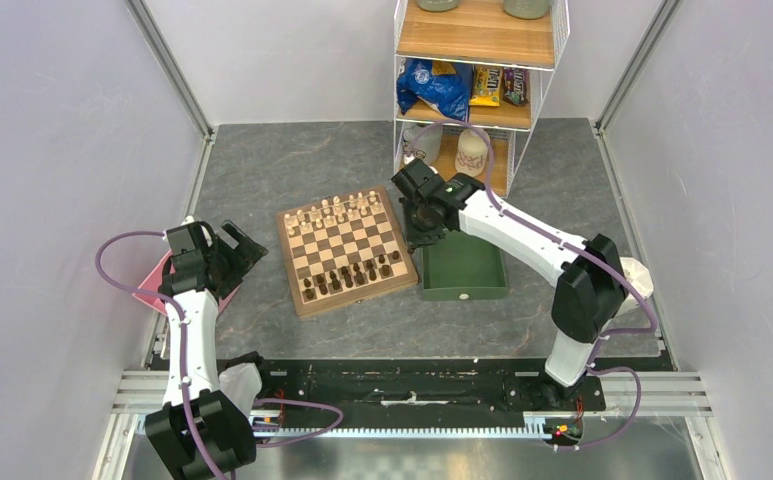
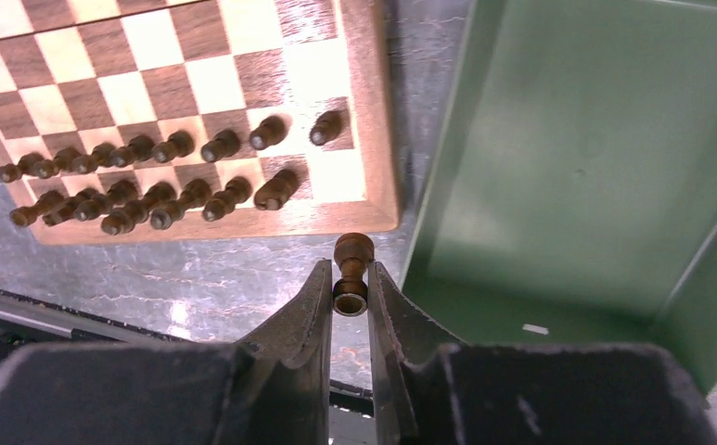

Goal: Set up the chess pieces on the board

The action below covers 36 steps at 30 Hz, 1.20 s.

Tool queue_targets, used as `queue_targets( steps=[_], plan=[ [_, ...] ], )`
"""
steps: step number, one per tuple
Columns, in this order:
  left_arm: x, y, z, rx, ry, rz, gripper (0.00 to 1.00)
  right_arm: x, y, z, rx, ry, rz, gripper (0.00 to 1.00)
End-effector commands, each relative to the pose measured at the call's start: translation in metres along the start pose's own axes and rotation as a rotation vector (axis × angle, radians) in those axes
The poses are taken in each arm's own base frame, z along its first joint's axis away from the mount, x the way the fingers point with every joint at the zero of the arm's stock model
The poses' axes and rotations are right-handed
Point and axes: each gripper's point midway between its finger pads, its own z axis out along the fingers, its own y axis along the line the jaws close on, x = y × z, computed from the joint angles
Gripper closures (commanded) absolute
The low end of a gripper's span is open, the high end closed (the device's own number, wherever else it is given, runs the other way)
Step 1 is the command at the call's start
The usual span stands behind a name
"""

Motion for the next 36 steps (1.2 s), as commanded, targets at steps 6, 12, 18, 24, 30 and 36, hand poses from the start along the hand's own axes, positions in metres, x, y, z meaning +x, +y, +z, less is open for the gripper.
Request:
queue_targets(
  steps=[6, 12, 18, 24, 30, 36],
  plan=[
    [-0.007, -0.007, -0.002, 0.035, -0.021, 0.026, 0.01, 0.015, 0.023, 0.023, -0.001, 0.053, -0.023, 0.82],
    [-0.007, -0.007, -0.002, 0.035, -0.019, 0.026, 0.01, 0.018, 0.025, 0.037, 0.005, 0.073, -0.038, 0.82],
    [-0.007, -0.006, -0.002, 0.033, -0.02, 0.025, 0.01, 0.026, 0.025, 0.052, 0.014, 0.11, -0.044, 0.82],
    [-0.006, -0.006, -0.001, 0.032, -0.016, 0.025, 0.01, 0.027, 0.027, 0.06, 0.011, 0.112, -0.039, 0.82],
    [-0.007, -0.006, -0.002, 0.033, -0.018, 0.025, 0.01, 0.027, 0.027, 0.069, 0.017, 0.116, -0.04, 0.82],
    [-0.006, -0.006, -0.001, 0.033, -0.016, 0.025, 0.01, 0.029, 0.026, 0.076, 0.026, 0.121, -0.042, 0.81]
  ],
)
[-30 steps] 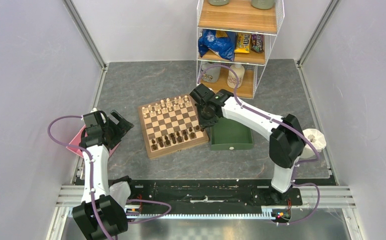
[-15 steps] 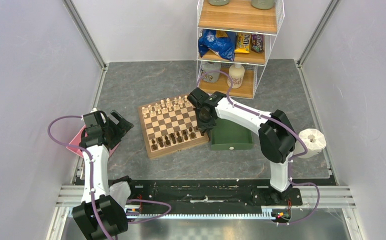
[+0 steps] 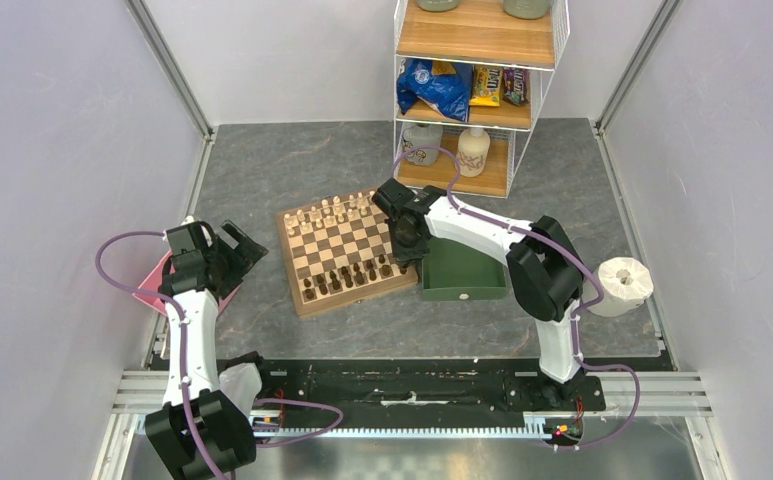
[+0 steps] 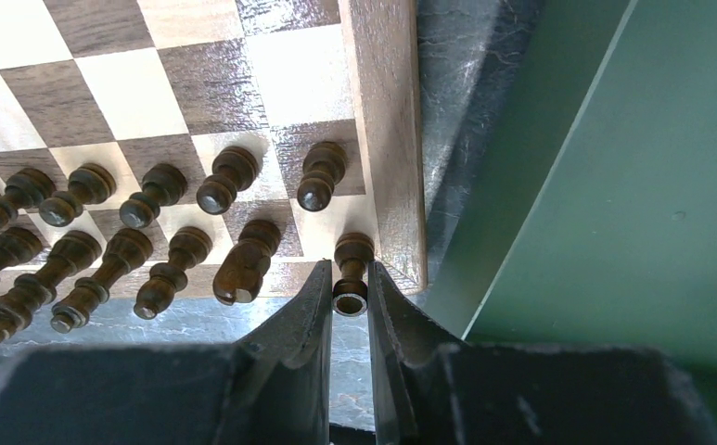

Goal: Set up the chess pieces on the board

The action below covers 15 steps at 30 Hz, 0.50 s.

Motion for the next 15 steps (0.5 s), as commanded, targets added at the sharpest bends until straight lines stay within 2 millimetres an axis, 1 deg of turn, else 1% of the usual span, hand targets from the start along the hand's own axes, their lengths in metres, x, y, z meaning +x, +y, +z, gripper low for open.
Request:
queue_targets(
  steps=[1, 11, 15],
  plan=[
    [-0.0067, -0.0064, -0.0016, 0.033, -0.017, 0.026, 0.01, -0.0159, 0.0111, -0.0009, -0.027, -0.043, 0.012, 0.81],
    [-0.0065, -0.0065, -0.0016, 0.034, -0.016, 0.025, 0.01, -0.0165, 0.0139, 0.0042, -0.034, -0.039, 0.021, 0.8],
    [-0.0069, -0.0062, -0.0017, 0.032, -0.018, 0.026, 0.01, -0.016, 0.0143, 0.0053, -0.035, -0.036, 0.021, 0.78]
  ],
)
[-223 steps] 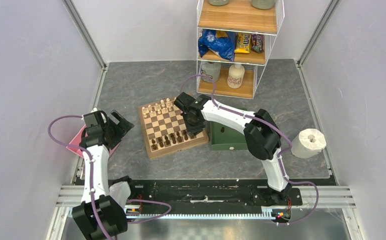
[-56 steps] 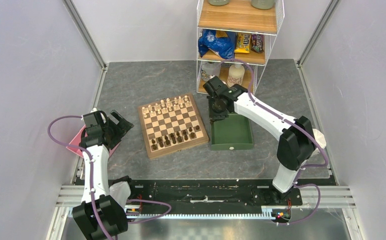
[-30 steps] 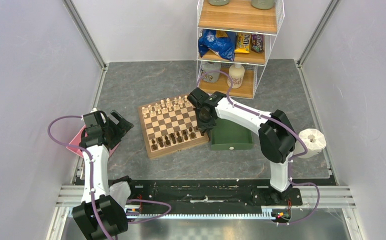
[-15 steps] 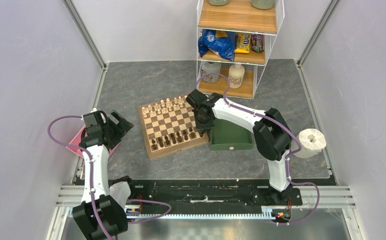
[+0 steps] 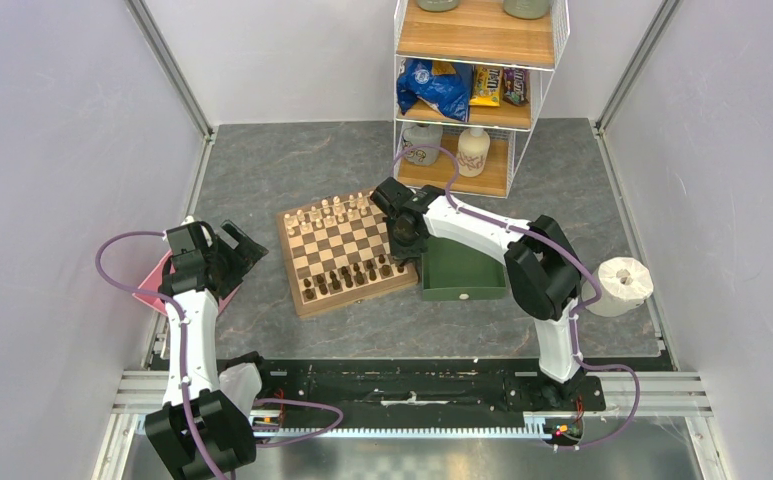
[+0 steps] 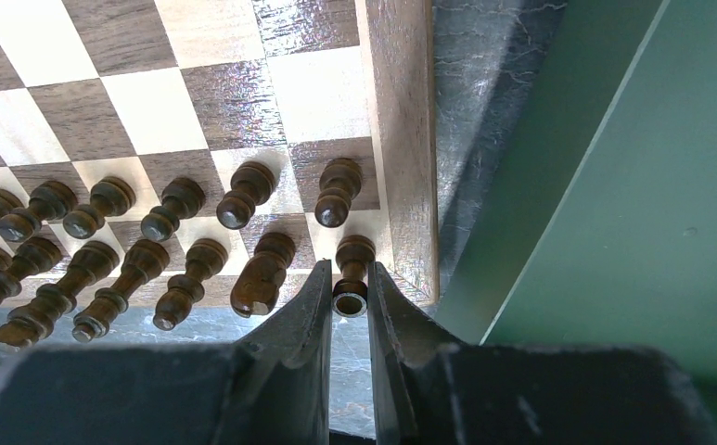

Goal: Set up the chess pieces on the board

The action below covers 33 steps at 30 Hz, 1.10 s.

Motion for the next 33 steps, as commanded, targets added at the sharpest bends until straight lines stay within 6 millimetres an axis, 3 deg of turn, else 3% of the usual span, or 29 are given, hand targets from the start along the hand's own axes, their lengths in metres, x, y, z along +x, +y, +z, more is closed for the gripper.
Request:
queue_targets(
  steps=[1, 13, 19, 24, 27, 33],
  plan=[
    [-0.007, -0.006, -0.002, 0.033, -0.019, 0.025, 0.01, -0.009, 0.009, 0.003, -0.019, -0.021, 0.016, 0.77],
    [-0.007, -0.006, -0.002, 0.033, -0.018, 0.024, 0.01, -0.018, 0.014, -0.015, -0.052, -0.058, 0.017, 0.59],
    [-0.007, -0.006, -0.002, 0.033, -0.019, 0.024, 0.01, -0.03, 0.013, -0.042, -0.067, -0.127, 0.019, 0.52],
    [-0.007, -0.006, -0.002, 0.032, -0.019, 0.025, 0.01, -0.037, -0.005, -0.066, -0.037, -0.201, 0.05, 0.51],
    [-0.007, -0.006, -0.002, 0.034, -0.021, 0.025, 0.01, -0.035, -0.013, -0.063, -0.032, -0.196, 0.073, 0.52],
    [-0.007, -0.006, -0.002, 0.035, -0.022, 0.025, 0.01, -0.024, -0.016, -0.038, -0.069, -0.117, 0.103, 0.57]
  ],
)
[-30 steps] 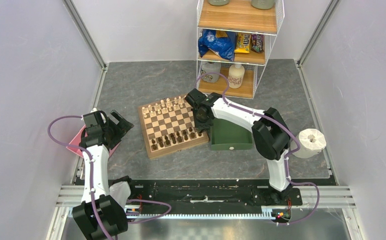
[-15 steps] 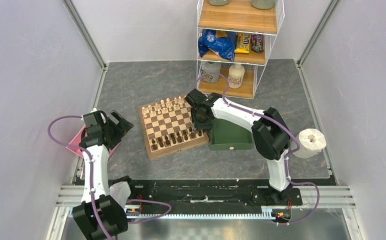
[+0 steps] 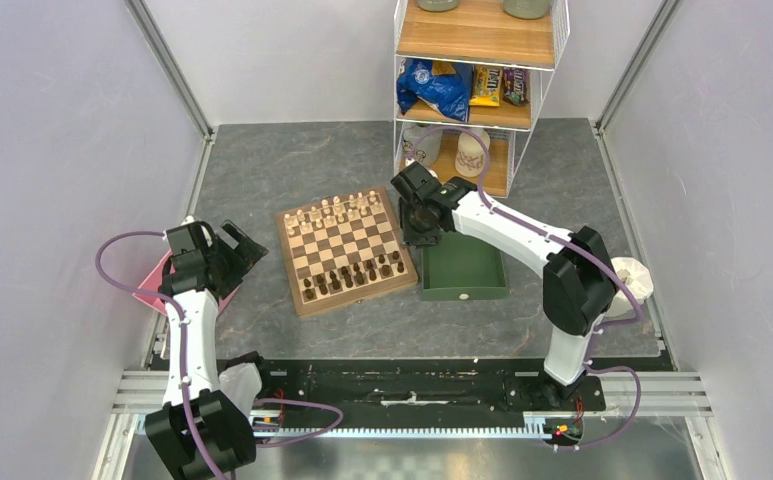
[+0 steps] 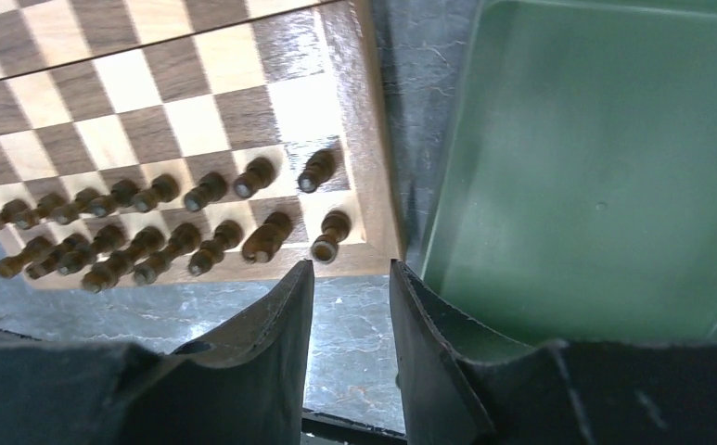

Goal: Set up the chess pieces on the board

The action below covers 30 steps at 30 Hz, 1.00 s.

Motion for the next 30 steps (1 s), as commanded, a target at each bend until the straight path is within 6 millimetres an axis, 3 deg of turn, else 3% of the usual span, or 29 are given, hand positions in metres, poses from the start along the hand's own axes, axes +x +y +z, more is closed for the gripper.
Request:
queue_targets(
  steps=[1, 7, 14, 17, 20, 24, 28, 30],
  plan=[
    [-0.007, -0.006, -0.002, 0.033, -0.023, 0.025, 0.01, 0.011, -0.003, 0.019, -0.019, 0.051, 0.035, 0.58],
    [-0.009, -0.005, -0.003, 0.026, -0.03, 0.026, 0.01, 0.019, -0.018, 0.038, 0.026, 0.088, 0.048, 0.6],
    [-0.009, -0.004, -0.003, 0.021, -0.029, 0.024, 0.01, 0.02, -0.075, 0.033, 0.135, 0.085, 0.108, 0.6],
    [-0.009, -0.005, -0.003, 0.026, -0.028, 0.024, 0.01, 0.011, -0.087, 0.02, 0.118, 0.044, 0.097, 0.58],
    [-0.009, -0.008, -0.004, 0.038, -0.031, 0.03, 0.01, 0.0, -0.081, 0.001, 0.044, -0.015, 0.059, 0.55],
    [-0.01, -0.007, -0.005, 0.032, -0.043, 0.033, 0.01, -0.022, -0.069, -0.041, -0.054, -0.143, 0.024, 0.5],
    [-0.012, -0.006, -0.008, 0.025, -0.053, 0.039, 0.01, -0.044, -0.084, -0.078, -0.022, -0.279, 0.01, 0.2],
    [-0.015, -0.007, -0.011, 0.026, -0.07, 0.045, 0.01, -0.054, -0.102, -0.091, 0.043, -0.344, 0.019, 0.12]
  ],
)
